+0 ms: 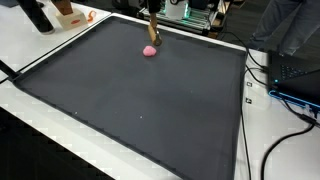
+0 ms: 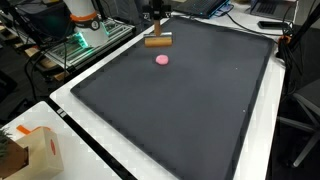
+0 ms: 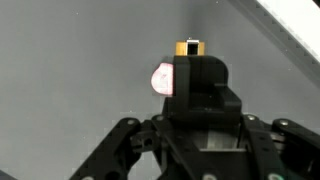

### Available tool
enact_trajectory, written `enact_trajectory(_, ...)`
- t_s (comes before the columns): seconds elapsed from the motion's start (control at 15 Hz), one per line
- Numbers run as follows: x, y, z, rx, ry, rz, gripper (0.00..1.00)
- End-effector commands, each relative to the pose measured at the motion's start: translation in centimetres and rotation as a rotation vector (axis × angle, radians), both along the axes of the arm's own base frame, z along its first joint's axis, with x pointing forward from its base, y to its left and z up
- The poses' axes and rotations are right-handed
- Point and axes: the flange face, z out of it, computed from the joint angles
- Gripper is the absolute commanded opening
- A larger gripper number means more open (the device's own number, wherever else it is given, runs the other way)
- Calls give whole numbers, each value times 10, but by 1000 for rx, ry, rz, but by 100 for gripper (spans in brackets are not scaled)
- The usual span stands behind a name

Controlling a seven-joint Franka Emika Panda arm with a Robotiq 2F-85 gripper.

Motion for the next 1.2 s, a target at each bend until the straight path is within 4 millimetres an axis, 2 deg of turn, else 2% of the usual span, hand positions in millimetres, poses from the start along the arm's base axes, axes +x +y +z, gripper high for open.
enact_trajectory(0.0,6,4,-18,5,-7,44,24)
enact_trajectory(0.87,15,4,-63,19,58,94,24)
enact_trajectory(1.13,20,2,-69,-1,47,78,24)
